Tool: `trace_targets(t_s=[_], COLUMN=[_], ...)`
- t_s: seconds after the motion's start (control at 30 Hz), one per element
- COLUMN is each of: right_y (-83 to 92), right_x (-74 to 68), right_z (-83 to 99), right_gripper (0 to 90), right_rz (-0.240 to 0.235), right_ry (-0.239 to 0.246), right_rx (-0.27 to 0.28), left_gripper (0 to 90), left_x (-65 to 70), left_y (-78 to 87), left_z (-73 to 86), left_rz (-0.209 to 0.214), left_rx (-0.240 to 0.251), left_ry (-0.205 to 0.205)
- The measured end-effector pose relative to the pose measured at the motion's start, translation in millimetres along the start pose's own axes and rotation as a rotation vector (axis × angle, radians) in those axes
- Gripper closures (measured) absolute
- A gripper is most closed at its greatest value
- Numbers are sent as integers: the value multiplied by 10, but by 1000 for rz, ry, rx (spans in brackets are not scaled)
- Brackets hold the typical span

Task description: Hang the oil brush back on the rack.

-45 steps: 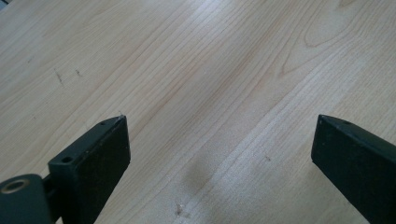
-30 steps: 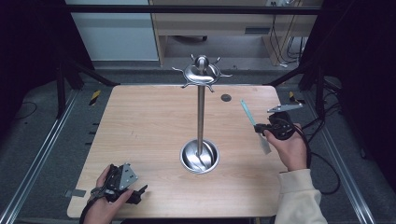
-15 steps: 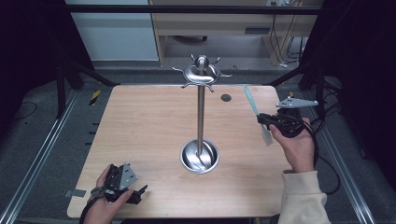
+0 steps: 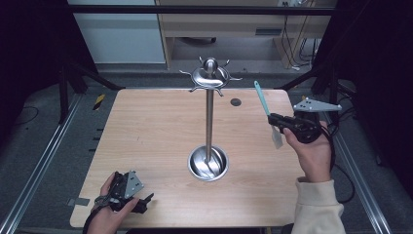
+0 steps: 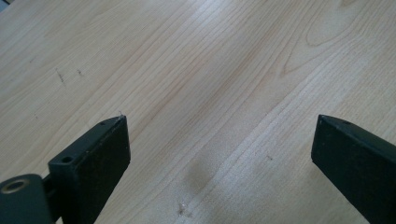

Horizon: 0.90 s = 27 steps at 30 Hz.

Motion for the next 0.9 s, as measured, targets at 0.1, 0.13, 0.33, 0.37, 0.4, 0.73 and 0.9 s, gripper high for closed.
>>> trace_targets(t_s=[0.1,0.13,0.33,0.37,0.4,0.73,0.9], right_y=[20,28,80,117,117,381,485], right_x=[-16,-21,-47,-71,-71,-213,-299], right_z=[-19,-25,-71,-105,-105,-303,-361], right_gripper=[828,828,828,828,828,828,828], right_rz=[-6,-7,-18,-30,-30,-54,-79], right_ry=[-3,-2,-11,-19,-19,8,21], right_rx=[14,18,46,65,65,144,170], left_gripper=[41,41,41,41,41,41,40], left_x=[-3,2,-3,-4,-4,5,6], left_y=[0,-2,4,4,4,1,1], left_z=[-2,-1,-2,-4,-4,-11,-10], left_rz=[0,1,-3,-1,-1,-1,0], left_rx=[-1,-3,0,0,0,-3,-3], left_ry=[0,-1,0,0,0,-2,-2])
Point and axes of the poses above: each handheld gripper's, and its own axes: y roughly backward along the jaws, z roughly out of its underside, x roughly to its right, the point moved 9 cm from there along -y, roughly forward along the jaws, and after that the axes turned 10 degrees about z, right-handed, at the moved point
